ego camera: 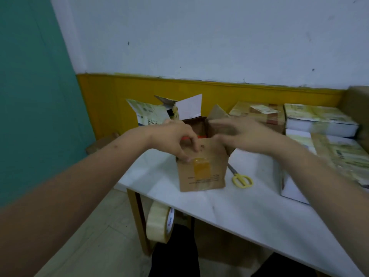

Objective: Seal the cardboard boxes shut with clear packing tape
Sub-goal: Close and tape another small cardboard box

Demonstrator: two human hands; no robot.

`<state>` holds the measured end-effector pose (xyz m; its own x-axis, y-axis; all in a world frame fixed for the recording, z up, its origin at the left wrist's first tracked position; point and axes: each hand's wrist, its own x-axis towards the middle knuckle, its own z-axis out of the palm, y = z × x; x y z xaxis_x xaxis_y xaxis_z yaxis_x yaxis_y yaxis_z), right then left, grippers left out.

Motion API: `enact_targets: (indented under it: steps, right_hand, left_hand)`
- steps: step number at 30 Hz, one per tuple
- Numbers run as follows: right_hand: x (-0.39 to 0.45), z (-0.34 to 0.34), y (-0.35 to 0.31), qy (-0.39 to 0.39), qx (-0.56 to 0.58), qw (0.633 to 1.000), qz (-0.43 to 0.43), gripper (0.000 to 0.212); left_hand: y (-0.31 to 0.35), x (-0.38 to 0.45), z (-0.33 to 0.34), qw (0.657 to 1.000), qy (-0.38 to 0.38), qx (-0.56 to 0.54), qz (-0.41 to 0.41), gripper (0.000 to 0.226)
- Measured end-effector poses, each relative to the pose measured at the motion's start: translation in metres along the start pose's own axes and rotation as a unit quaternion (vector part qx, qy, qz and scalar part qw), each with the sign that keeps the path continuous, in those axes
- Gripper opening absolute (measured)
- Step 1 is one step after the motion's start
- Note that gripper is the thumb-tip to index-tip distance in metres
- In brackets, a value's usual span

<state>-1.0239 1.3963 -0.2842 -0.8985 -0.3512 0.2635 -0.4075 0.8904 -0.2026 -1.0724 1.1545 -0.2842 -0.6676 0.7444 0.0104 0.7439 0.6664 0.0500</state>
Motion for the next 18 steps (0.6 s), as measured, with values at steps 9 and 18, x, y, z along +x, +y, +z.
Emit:
enact_targets:
  steps: [9,18]
  right_hand:
    - [0.007,0.051,0.013,-0.179,-0.002,0.981,-0.076,0.075]
    - [-0.031,0.030,0.053,-0.120,0.155,0.978,-0.074,0.092]
  left_hand:
    - [-0.020,-0.005,-0.013,0.948,0.205,-0.239,-0.044,0.020]
    - [-0.064,-0.023,0.045,0.802,0.173,-0.550,-0.156,0.054]
